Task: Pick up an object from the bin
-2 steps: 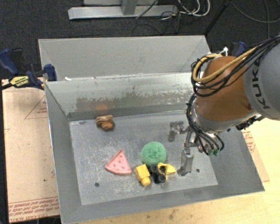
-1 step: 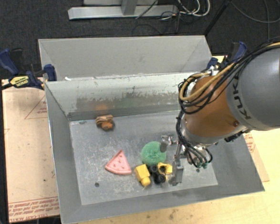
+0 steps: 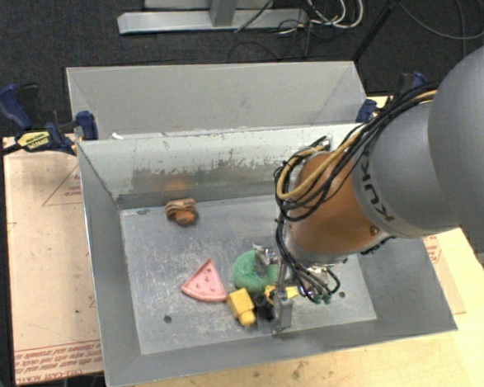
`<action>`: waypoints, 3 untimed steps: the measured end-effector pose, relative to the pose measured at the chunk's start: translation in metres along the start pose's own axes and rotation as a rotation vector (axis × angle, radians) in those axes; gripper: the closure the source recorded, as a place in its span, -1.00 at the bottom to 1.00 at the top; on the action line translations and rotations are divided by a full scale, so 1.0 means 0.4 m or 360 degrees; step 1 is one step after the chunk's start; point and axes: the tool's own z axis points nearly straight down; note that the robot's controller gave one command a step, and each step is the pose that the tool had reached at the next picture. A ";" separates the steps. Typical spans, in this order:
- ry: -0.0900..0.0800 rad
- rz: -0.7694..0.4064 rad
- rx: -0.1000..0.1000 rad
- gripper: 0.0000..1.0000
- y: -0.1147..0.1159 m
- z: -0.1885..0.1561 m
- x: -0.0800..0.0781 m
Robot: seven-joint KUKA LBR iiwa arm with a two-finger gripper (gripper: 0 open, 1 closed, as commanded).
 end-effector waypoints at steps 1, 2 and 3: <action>-0.0004 0.0388 -0.0002 1.00 0.025 0.009 -0.001; -0.0004 0.0388 -0.0002 1.00 0.025 0.009 -0.001; 0.0008 0.0399 0.0000 1.00 0.012 -0.214 0.017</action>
Offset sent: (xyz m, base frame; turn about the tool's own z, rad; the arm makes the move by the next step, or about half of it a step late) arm 0.0000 0.0000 0.0000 0.0000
